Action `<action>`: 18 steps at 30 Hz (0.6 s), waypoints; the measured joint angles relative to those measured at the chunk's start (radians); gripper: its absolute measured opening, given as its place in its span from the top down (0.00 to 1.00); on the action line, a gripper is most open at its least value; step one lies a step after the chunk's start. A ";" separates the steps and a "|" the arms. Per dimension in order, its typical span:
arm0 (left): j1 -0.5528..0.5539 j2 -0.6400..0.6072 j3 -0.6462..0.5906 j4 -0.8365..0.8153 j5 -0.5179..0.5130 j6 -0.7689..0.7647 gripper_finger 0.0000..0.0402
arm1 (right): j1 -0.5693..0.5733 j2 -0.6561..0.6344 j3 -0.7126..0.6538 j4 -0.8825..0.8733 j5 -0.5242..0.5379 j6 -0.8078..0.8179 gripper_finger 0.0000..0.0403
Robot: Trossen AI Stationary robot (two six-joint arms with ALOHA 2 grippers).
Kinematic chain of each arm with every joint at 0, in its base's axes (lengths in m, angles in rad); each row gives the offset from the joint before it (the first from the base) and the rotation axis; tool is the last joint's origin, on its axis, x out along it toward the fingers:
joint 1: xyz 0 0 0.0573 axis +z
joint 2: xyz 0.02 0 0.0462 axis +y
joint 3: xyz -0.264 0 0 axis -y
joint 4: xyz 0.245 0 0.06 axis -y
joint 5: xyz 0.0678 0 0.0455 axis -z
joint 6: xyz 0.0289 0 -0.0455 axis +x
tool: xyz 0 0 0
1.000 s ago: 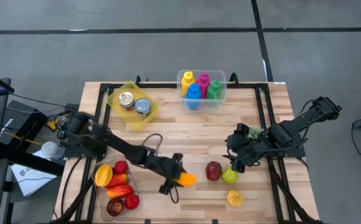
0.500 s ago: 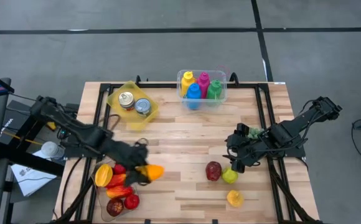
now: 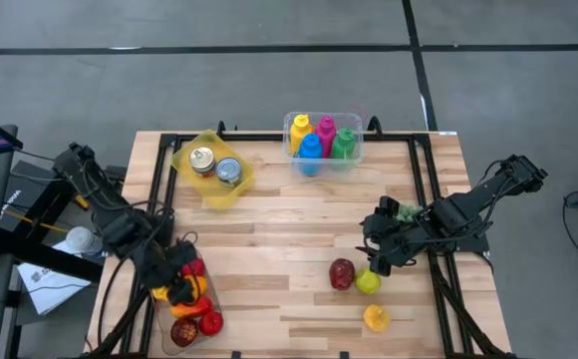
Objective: Pick & Place Food Item
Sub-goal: Put the yellow mango into the transparent bin
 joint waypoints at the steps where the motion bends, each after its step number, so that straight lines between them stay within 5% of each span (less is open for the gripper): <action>1: -0.013 0.000 0.000 -0.010 -0.018 -0.059 0.39 | 0.000 0.000 0.000 0.000 0.000 0.000 0.27; 11: -0.070 0.000 -0.117 0.006 -0.078 -0.576 0.39 | 0.000 0.000 0.000 0.000 0.000 0.000 0.27; 18: -0.071 0.000 -0.146 -0.001 -0.081 -0.689 0.39 | 0.000 0.000 0.000 0.000 0.000 0.000 0.27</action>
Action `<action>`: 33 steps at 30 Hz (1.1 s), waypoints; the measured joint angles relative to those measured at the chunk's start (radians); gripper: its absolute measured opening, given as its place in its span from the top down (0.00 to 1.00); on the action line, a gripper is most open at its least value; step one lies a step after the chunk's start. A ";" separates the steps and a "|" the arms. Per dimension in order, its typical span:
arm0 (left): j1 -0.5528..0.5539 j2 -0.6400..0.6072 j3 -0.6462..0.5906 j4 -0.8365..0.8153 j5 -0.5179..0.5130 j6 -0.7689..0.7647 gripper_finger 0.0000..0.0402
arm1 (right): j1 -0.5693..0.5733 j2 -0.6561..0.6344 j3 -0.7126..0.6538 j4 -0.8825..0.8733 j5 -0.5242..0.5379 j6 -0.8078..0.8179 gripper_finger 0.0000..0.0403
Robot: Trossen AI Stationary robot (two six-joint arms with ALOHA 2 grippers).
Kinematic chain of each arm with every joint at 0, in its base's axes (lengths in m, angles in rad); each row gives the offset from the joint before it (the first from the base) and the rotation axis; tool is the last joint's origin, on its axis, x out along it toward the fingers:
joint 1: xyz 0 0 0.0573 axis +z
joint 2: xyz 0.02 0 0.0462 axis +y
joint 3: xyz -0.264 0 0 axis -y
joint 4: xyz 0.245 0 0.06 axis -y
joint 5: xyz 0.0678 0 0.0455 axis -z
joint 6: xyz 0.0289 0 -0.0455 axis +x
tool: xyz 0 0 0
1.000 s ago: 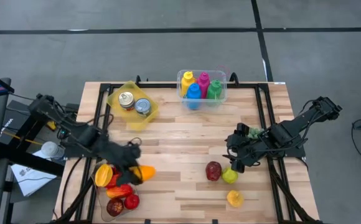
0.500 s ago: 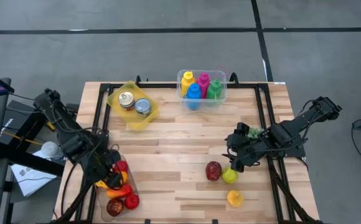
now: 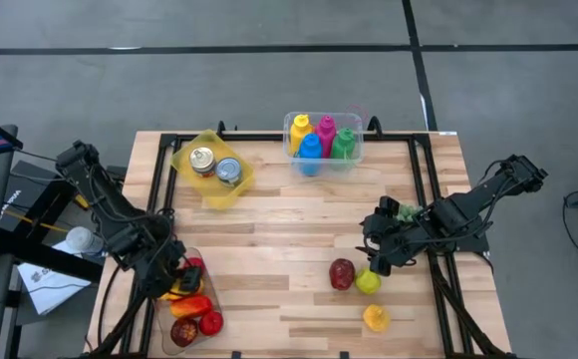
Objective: Pick & Place Food Item
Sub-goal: Put the yellow mango into the transparent bin
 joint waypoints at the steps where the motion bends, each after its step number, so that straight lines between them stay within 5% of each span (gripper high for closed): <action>1: 0.003 0.000 0.000 0.000 0.000 -0.001 0.39 | 0.000 0.000 0.000 0.000 0.000 0.000 0.27; 10: 0.012 -0.003 0.018 0.004 -0.001 0.042 0.39 | 0.000 0.000 0.000 0.000 0.000 -0.007 0.27; 20: 0.013 0.022 0.181 -0.330 -0.046 0.086 0.41 | 0.000 0.000 0.000 -0.001 0.000 -0.008 0.27; 33: 0.004 0.363 0.355 -0.484 -0.035 0.034 0.41 | 0.000 0.000 0.000 -0.001 0.001 -0.002 0.27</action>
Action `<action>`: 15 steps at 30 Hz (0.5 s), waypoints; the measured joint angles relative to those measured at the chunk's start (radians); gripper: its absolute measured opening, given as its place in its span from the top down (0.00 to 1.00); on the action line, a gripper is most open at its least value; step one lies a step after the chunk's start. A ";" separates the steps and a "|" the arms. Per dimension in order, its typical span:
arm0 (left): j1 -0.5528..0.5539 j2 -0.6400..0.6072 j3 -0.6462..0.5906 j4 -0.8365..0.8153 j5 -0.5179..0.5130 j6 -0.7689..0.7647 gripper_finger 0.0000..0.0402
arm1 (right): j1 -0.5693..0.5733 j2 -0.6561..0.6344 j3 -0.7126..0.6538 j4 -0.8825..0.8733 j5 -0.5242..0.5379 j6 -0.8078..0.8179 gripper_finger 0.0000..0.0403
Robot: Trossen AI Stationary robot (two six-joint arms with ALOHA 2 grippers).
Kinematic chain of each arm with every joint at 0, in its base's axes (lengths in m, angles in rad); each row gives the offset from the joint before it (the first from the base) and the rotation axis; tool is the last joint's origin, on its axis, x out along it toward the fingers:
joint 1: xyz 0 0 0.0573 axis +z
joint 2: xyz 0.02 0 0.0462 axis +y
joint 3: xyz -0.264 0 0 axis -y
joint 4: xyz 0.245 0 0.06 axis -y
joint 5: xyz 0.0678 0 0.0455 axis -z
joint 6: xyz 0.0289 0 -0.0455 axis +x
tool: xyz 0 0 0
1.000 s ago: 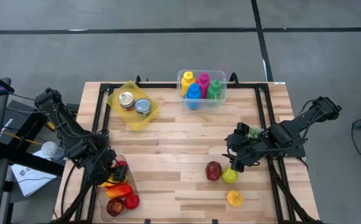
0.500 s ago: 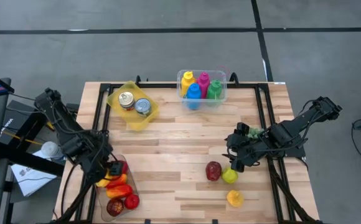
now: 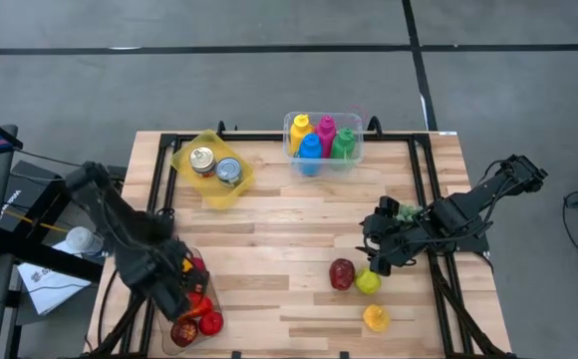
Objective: Pick & Place Food Item
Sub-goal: Put the yellow mango into the transparent bin
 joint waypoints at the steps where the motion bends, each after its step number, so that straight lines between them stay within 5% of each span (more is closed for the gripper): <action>1: -0.005 0.024 0.001 -0.001 0.000 -0.024 0.41 | 0.000 0.000 0.000 0.000 0.000 0.000 0.27; 5: -0.024 0.108 0.001 -0.005 -0.040 -0.152 0.41 | 0.000 0.000 0.000 0.000 0.000 0.002 0.27; 15: -0.014 0.202 0.001 0.001 -0.081 -0.162 0.40 | 0.000 0.000 0.000 0.000 0.002 0.002 0.27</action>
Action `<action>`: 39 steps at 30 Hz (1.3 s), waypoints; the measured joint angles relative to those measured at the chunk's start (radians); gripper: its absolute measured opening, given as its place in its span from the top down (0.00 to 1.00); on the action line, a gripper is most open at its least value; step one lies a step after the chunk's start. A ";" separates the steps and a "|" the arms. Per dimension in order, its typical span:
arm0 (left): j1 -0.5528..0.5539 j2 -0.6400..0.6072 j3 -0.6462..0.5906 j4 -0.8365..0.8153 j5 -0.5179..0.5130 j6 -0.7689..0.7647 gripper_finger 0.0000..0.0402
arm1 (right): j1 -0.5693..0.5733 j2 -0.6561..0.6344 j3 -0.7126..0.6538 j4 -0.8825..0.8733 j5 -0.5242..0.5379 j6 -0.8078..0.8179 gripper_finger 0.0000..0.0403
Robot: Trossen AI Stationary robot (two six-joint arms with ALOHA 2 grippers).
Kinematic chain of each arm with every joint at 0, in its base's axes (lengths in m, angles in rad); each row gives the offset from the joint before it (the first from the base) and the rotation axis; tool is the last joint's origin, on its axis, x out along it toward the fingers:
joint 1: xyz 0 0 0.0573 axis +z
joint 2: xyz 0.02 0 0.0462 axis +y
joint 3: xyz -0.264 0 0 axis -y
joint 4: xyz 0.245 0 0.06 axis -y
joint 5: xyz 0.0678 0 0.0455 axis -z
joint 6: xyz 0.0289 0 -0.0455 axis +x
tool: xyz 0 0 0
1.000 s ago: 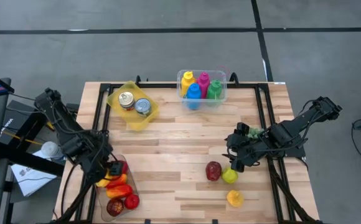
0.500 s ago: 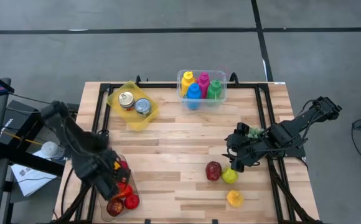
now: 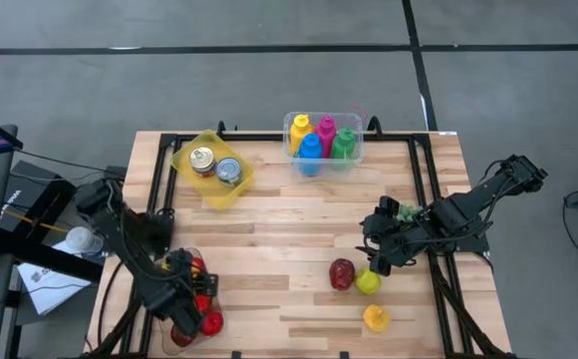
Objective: Pick & Place Food Item
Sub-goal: Put the yellow mango into the transparent bin
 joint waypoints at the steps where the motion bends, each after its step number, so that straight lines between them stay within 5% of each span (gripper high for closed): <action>1: 0.000 0.001 0.000 -0.006 0.000 0.000 0.40 | 0.000 0.000 0.000 0.000 0.000 0.000 0.27; 27: 0.009 0.002 -0.052 0.094 0.014 0.057 0.40 | 0.000 0.000 0.000 0.000 -0.003 0.000 0.27; 39: 0.009 -0.089 -0.053 0.085 -0.061 0.060 0.40 | 0.000 0.000 0.000 0.000 -0.003 -0.008 0.27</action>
